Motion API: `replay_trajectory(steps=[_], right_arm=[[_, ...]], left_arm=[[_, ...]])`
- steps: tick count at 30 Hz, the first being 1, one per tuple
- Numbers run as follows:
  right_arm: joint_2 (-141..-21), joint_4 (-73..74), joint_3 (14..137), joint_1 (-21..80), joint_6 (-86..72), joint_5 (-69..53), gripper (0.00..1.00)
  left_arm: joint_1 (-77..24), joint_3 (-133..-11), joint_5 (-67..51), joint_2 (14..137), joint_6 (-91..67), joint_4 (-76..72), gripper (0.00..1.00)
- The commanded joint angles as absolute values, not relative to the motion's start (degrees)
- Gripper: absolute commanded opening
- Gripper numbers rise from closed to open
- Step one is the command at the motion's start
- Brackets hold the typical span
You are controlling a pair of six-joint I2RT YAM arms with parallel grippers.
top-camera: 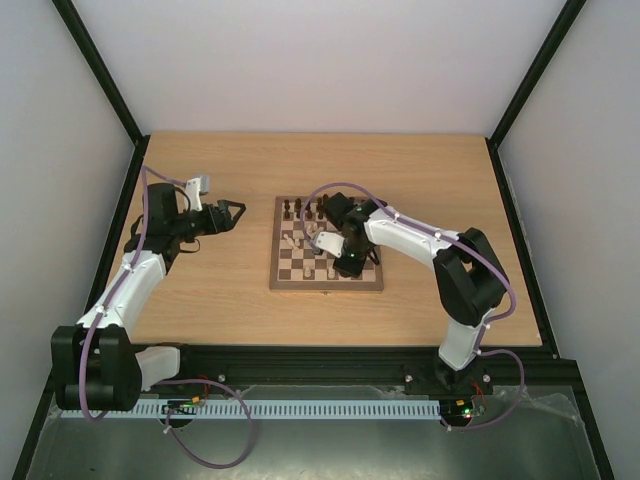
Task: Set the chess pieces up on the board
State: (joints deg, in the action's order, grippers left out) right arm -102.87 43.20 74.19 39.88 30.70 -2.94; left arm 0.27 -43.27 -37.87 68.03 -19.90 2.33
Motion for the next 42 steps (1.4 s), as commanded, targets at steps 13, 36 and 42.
replay_trajectory(steps=[13, 36, 42], right_arm=[[-100.1, 52.9, 83.7, 34.8, 31.2, -10.0, 0.52], [-107.2, 47.3, 87.4, 23.7, 23.8, -15.2, 0.42], [-111.0, 47.0, 90.4, 25.4, 25.5, -13.7, 0.34]], left_arm=[[0.1, -45.9, -36.3, 68.9, -13.9, 4.9, 0.96], [-3.4, -55.1, -20.5, 75.0, 6.4, 16.4, 0.99], [-1.4, -56.5, -31.7, 77.6, -1.1, 14.9, 0.99]])
